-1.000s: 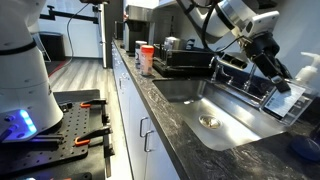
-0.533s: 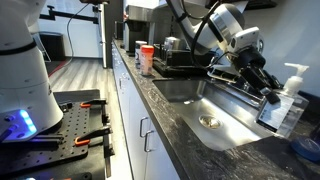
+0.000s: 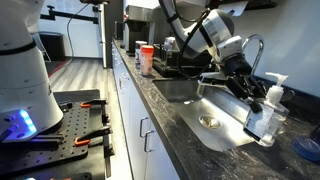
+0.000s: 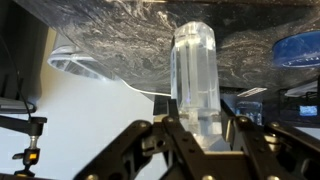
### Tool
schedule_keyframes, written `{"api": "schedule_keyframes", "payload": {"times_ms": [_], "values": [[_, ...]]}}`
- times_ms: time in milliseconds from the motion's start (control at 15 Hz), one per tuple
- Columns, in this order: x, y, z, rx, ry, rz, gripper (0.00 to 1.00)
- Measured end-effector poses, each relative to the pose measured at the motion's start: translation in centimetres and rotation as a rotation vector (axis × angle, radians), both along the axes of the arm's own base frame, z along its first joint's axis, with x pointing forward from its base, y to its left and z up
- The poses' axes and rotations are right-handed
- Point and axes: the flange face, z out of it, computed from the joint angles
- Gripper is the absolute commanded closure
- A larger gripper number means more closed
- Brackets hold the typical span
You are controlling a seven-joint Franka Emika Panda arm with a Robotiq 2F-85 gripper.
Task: Remove the clear sanitizer bottle from the blue object, put it closer to the edge of the sink and push its pump downwards
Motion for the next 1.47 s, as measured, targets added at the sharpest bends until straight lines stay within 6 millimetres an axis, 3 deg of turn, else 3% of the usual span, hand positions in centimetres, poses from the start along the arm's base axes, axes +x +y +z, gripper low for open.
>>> {"api": "schedule_keyframes", "payload": {"times_ms": [333,867,1467], "values": [[-1.6,-1.2,0.7,0.026,-0.141,0.064,0.84],[-3.1,-2.8,0.1,0.091,-0.171,0.097,0.84],[-3.1,-2.0,-0.2,0.097,-0.156,0.117,0.84]]}}
